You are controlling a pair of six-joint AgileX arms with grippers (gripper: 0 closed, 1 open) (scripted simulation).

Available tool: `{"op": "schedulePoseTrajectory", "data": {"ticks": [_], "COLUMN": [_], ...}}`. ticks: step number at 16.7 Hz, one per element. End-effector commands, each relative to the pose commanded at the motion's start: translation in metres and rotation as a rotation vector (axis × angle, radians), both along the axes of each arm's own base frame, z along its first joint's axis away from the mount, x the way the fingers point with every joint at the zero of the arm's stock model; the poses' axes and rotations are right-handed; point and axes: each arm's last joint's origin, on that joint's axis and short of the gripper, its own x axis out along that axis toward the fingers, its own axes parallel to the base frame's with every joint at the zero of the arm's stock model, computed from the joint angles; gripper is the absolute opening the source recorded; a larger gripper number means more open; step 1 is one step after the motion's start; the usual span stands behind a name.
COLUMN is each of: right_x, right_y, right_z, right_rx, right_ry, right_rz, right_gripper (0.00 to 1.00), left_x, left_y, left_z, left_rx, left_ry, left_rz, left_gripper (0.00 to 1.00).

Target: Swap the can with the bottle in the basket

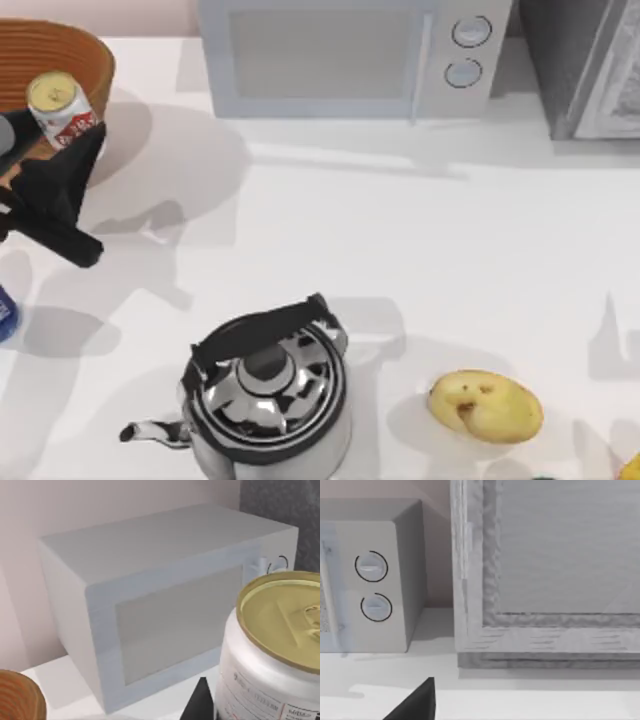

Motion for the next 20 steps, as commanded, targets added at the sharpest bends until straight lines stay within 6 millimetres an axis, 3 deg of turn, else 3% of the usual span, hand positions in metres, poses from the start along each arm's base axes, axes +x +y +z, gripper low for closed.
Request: {"op": "schedulePoseTrajectory", "data": {"ticks": [10,20], "right_x": [0.000,0.000], "right_y": [0.000,0.000], "right_z": [0.000,0.000], "right_rx": [0.000,0.000], "right_ry": [0.000,0.000], "right_rz": [0.000,0.000], "right_gripper": [1.00,1.00], "left_x": [0.080,0.143], "left_y": [-0.023,-0.059], "left_z": [0.019,-0.017], "left_rx": [-0.006,-0.025], "left_ry": [-0.086,-0.087], "left_rz": [-0.279,-0.577], "left_gripper": [0.00,0.00]}}
